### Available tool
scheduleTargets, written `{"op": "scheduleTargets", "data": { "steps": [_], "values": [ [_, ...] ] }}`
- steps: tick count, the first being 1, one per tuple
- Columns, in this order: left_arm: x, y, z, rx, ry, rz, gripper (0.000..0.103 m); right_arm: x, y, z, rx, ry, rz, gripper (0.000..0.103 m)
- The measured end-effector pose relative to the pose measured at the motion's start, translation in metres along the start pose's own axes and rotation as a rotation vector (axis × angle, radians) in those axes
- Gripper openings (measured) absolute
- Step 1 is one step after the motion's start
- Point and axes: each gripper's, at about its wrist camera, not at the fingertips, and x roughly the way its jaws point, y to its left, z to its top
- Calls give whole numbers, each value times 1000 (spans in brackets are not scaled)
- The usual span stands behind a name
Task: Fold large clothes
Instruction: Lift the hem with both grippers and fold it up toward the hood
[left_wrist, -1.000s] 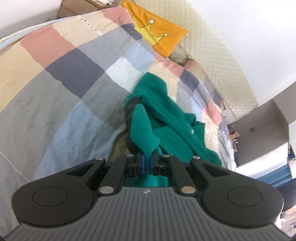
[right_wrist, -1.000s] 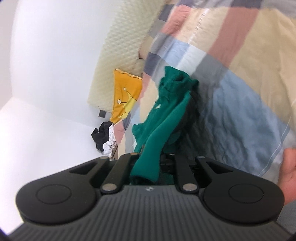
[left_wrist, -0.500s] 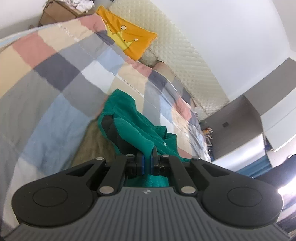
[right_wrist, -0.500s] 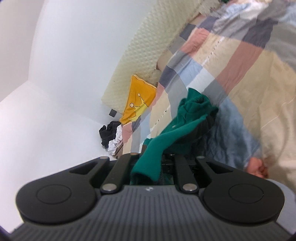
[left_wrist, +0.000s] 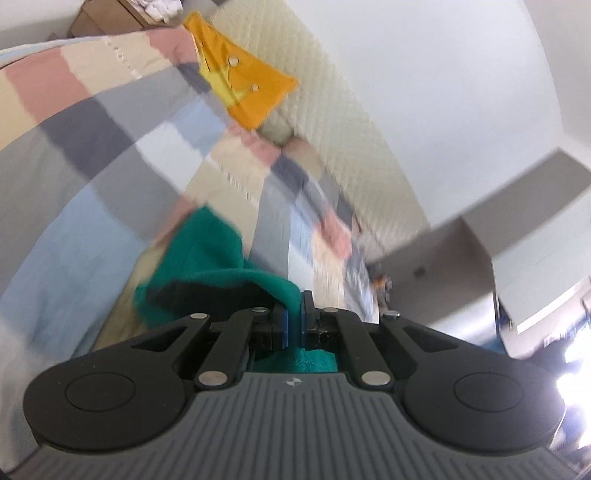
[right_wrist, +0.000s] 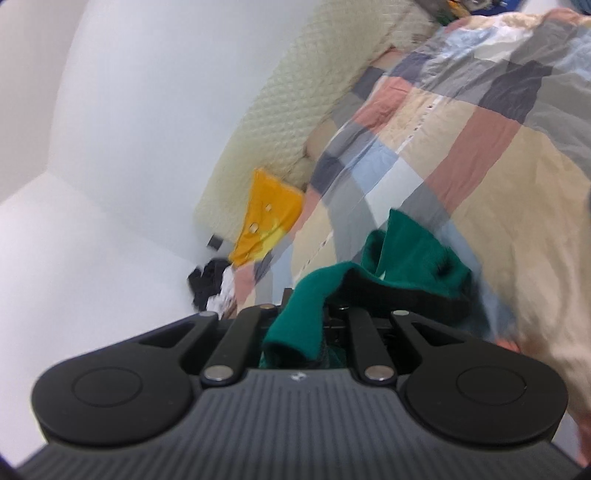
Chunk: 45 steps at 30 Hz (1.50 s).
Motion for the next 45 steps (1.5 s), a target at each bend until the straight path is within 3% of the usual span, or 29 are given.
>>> {"op": "scheduleTargets", "data": {
  "steps": [3,7,10,14,18,23,28,37,41,43,45],
  "values": [
    [52,0,31,-42,-53,18,6,48,1,21,27,-37,-40,12],
    [126,4,66,-47,-115,98,6,114,-2,42,35,-81,-135,12],
    [180,24,83,-123,-136,124,6,158,-19,53,78,-86,-181,12],
    [233,54,92,-178,-167,129,6,203,-46,59,120,-90,-213,12],
    [280,80,94,-125,-195,180,7,242,-69,59,94,-77,-226,12],
    [322,111,92,-94,-188,251,7,280,-95,56,68,-65,-257,12],
    [347,139,99,-120,-171,250,7,310,-120,56,103,-27,-302,12],
    [377,164,92,-123,-148,297,7,330,-137,53,104,14,-352,13],
    [367,154,85,-87,-165,290,8,323,-127,50,66,10,-339,21],
    [365,148,85,-85,-154,290,13,320,-122,49,52,9,-328,32],
    [361,142,86,-73,-135,271,28,317,-118,49,49,15,-308,57]
  ]
}}
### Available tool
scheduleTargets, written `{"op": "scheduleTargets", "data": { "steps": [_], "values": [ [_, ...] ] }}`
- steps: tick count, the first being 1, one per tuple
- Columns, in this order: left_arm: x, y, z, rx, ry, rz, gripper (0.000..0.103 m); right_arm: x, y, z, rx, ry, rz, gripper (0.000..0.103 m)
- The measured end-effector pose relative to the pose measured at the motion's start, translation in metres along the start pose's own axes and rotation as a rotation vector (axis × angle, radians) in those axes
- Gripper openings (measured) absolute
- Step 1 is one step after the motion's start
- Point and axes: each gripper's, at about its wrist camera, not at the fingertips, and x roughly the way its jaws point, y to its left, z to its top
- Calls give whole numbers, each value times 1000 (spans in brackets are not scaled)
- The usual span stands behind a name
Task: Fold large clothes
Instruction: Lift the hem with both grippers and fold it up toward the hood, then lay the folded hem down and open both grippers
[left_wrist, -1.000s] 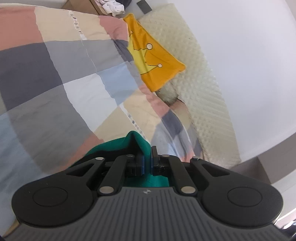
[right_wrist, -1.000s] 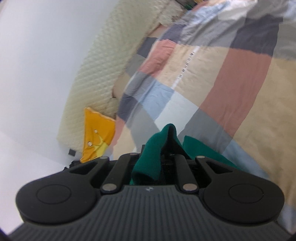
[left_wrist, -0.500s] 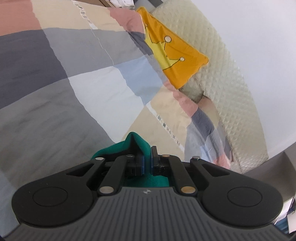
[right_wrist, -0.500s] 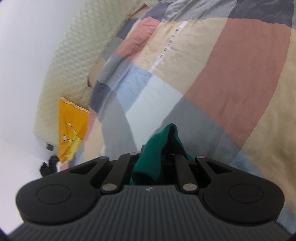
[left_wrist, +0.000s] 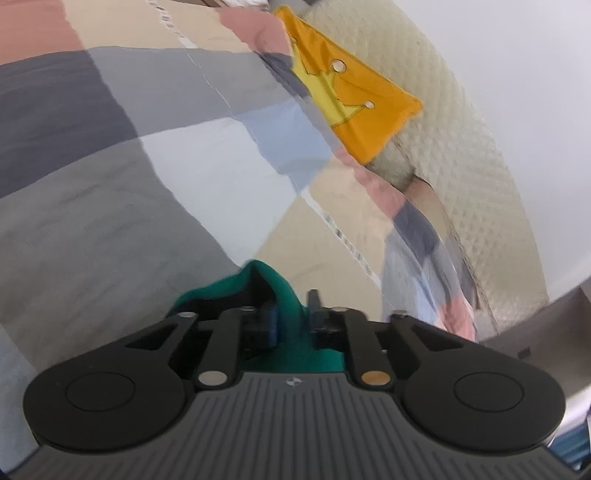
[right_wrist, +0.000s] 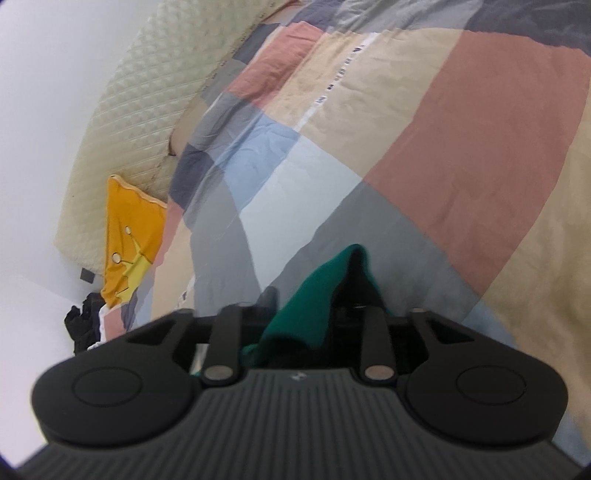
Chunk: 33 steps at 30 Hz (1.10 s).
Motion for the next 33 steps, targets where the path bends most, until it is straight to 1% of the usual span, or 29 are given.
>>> {"op": "scheduleTargets", "data": {
  "steps": [1,2,3,5,7,8,12,14,17,19,20,21,23,24,25,26,27,30,32,33],
  "values": [
    [-5,-2,0,6,-5,-10,44,-4,2,0,-3,0,20,61],
    [-10,-4,0,7,-12,-22,55,-8,5,0,-7,-8,36,67],
    [-16,-6,-1,10,-22,-45,57,-13,8,0,-14,-20,50,70],
    [-25,-11,-1,26,-37,-76,64,-24,15,-2,-44,-41,71,70],
    [-32,-18,-3,62,-37,-85,65,-32,21,-5,-82,-47,99,70],
    [-34,-23,-6,98,-32,-89,66,-34,25,-8,-101,-44,107,70],
    [-38,-37,-23,223,-28,-60,66,-40,38,-19,-176,-42,101,71],
    [-35,-41,-33,268,-2,-42,66,-43,45,-23,-220,-47,98,71],
    [-31,-46,-48,329,34,-24,66,-36,47,-31,-244,-3,108,70],
    [-30,-51,-58,384,32,6,66,-26,47,-39,-247,39,106,69],
    [-31,-54,-64,415,30,20,66,-21,48,-43,-263,58,97,68],
    [-31,-57,-69,442,29,25,66,-17,51,-47,-286,71,83,62],
    [-32,-60,-77,483,27,32,66,-10,56,-54,-331,95,54,56],
    [-33,-63,-81,504,24,38,66,-9,59,-58,-351,98,42,41],
    [-33,-65,-83,518,22,42,66,-7,62,-59,-374,98,19,28],
    [-34,-66,-86,531,23,40,66,-6,64,-60,-389,95,-12,9],
    [-34,-67,-89,535,27,35,66,-5,66,-58,-391,94,-20,9],
    [-38,-67,-93,531,27,19,66,-10,81,-44,-408,74,10,7],
    [-41,-66,-96,536,21,10,66,-20,98,-30,-433,24,37,7],
    [-41,-64,-97,533,18,18,66,-24,106,-22,-438,-4,48,7]
  ]
}}
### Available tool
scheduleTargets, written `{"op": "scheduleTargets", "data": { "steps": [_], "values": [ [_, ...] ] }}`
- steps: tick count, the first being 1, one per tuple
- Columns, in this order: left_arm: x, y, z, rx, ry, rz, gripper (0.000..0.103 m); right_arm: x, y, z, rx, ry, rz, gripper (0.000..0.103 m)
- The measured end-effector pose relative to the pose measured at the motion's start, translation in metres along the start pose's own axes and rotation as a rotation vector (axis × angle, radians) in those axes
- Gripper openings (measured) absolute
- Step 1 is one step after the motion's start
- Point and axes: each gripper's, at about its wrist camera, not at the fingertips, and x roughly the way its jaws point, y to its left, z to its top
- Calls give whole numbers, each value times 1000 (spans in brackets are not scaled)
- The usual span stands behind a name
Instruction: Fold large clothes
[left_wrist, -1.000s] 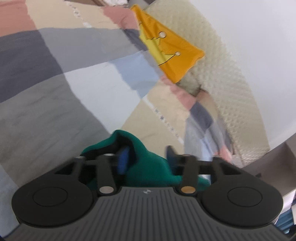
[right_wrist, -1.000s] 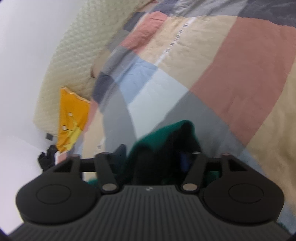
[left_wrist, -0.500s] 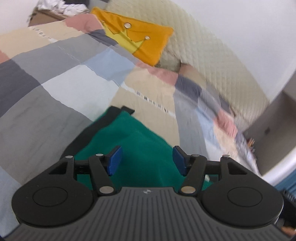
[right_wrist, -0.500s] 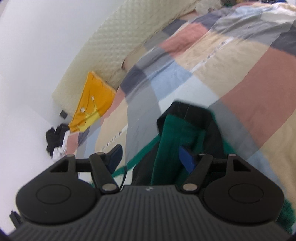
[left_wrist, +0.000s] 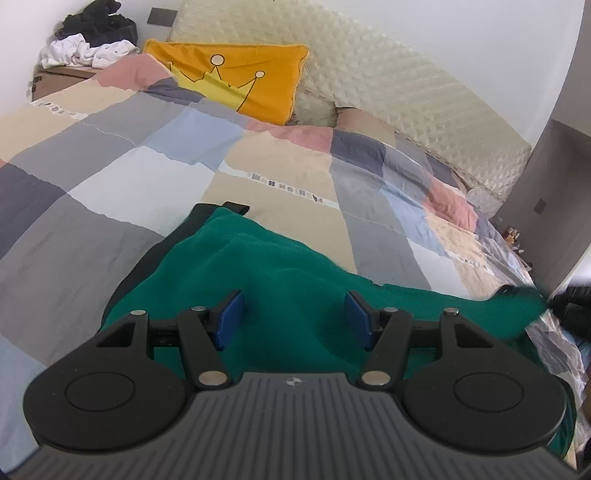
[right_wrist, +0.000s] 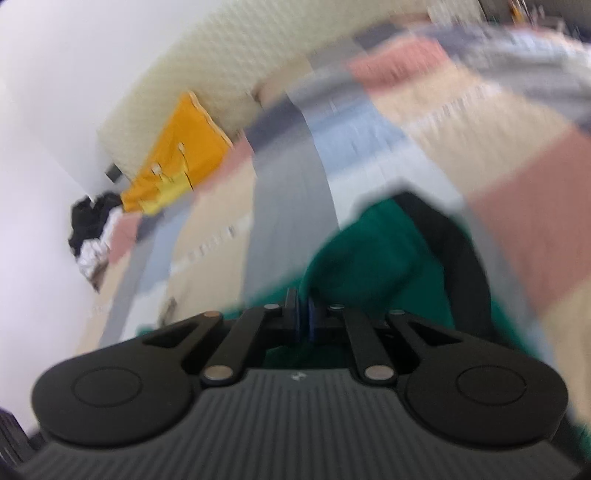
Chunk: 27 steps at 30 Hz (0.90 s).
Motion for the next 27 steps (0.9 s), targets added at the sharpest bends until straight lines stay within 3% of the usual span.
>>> {"op": "scheduleTargets", "data": {
  "steps": [4,8,16,23,27],
  "values": [
    [1,4,0,-36,-3,2,65,3,6,43,21,-99,-24,7],
    [1,7,0,-35,-8,17,65,47,-4,61,70,-65,-89,7],
    [8,17,0,-57,26,33,65,127,-35,16,-7,85,-258,7],
    [11,16,0,-41,45,33,65,134,-47,-5,-2,104,-232,9],
    [12,9,-1,-1,46,42,65,129,-32,-3,-81,111,-240,11]
  ]
}}
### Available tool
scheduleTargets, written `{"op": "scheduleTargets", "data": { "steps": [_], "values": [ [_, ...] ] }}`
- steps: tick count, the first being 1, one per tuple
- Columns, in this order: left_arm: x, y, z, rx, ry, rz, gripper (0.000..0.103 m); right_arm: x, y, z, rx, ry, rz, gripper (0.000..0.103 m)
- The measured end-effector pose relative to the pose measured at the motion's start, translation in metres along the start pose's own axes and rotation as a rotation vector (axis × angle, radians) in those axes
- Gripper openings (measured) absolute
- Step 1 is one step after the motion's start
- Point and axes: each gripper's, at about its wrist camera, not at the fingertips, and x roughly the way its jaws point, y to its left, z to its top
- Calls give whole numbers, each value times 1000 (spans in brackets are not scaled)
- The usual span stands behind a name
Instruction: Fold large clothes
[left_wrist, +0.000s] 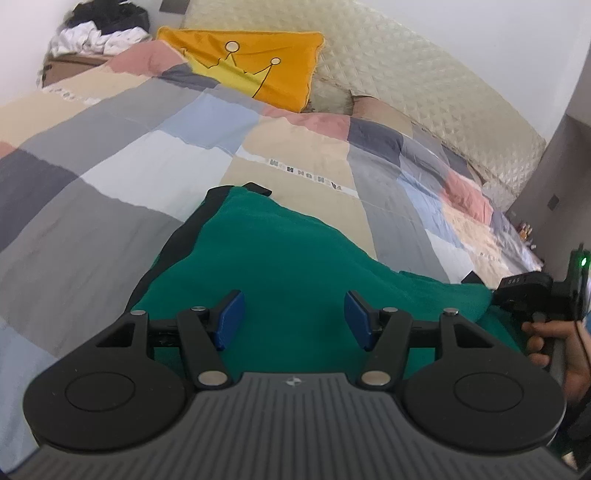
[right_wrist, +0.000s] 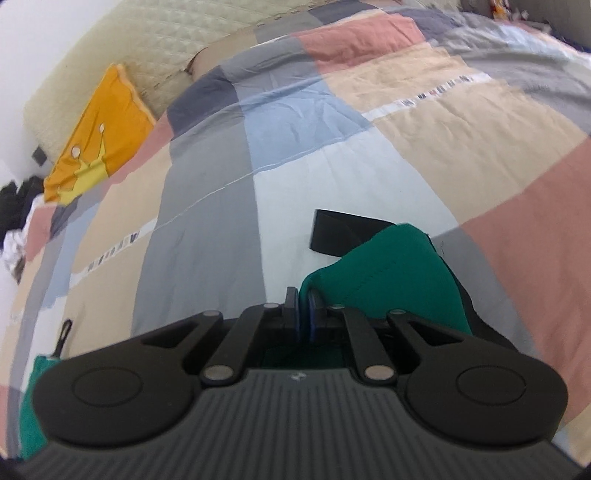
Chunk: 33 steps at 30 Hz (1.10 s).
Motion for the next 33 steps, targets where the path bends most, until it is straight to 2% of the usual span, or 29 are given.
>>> {"op": "scheduleTargets", "data": {
  "steps": [2,3,5,6,13,20,33],
  "values": [
    [-2,-3,0,10,9,-6,65,-7,8,1,-47,-7,-14,16],
    [-4,-4,0,12,9,-15,65,-13,11,1,-64,-11,-15,25],
    [-8,-6,0,7,21,-34,65,-26,14,0,-72,-33,-6,63],
    [-11,-7,1,4,23,-49,65,-35,15,-1,-76,-46,4,68],
    [-46,-31,-3,94,-26,-50,65,-100,33,-18,-190,-106,13,67],
    [-86,-55,-16,166,-63,-85,65,-165,43,-42,-227,-159,63,67],
    [-167,-83,-67,264,-127,-110,65,-273,52,-124,-298,-255,190,68]
  ]
}}
